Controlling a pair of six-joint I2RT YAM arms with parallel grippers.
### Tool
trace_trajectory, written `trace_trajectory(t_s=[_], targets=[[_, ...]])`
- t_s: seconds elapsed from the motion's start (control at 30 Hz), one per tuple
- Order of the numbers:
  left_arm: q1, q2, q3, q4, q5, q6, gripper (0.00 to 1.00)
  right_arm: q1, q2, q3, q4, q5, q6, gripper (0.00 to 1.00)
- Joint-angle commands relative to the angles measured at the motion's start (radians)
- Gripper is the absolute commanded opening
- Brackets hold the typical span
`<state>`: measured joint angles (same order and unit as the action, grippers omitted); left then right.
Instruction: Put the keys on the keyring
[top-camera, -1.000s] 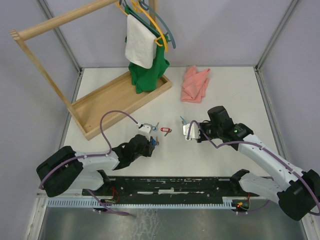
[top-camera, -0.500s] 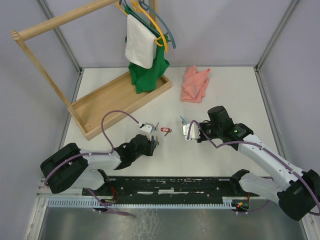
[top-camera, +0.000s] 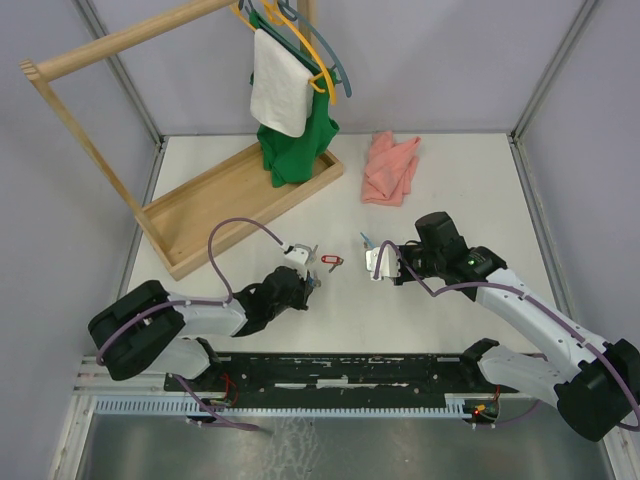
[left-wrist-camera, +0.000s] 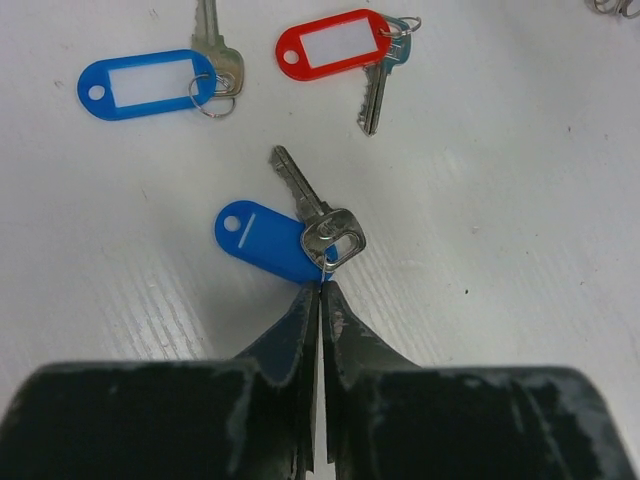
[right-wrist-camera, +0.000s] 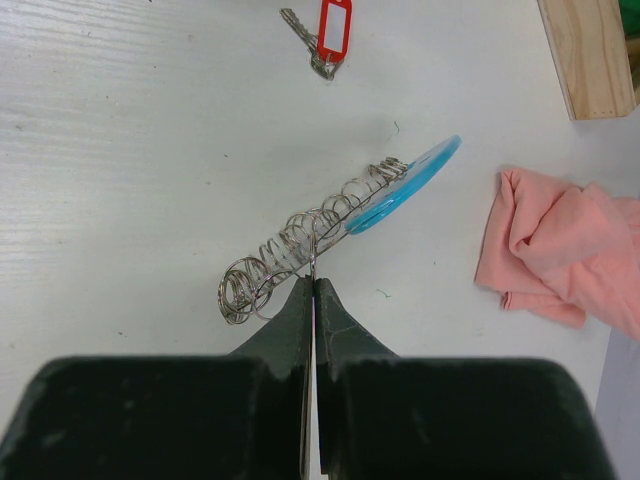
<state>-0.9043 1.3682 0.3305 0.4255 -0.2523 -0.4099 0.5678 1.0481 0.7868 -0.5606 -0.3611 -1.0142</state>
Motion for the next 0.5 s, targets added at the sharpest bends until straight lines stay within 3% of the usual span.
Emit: trace_trajectory(t_s=[0.0,0.2,0.47], targets=[[-0.001,0.016,0.023,0.019,0.011,0.039,0.03,0.005,-0.007,0.009,0.024,-0.012,0.012,0.01],[-0.002,-0.051,0.02,0.018,0.019,0.121,0.03,0.005,-0.007,0.015,0.023,-0.013,0.032,0.01],[-0.002,-0.157,0.029,0.088,0.089,0.39,0.03,0.005,-0.011,0.025,0.016,-0.017,0.05,0.01]])
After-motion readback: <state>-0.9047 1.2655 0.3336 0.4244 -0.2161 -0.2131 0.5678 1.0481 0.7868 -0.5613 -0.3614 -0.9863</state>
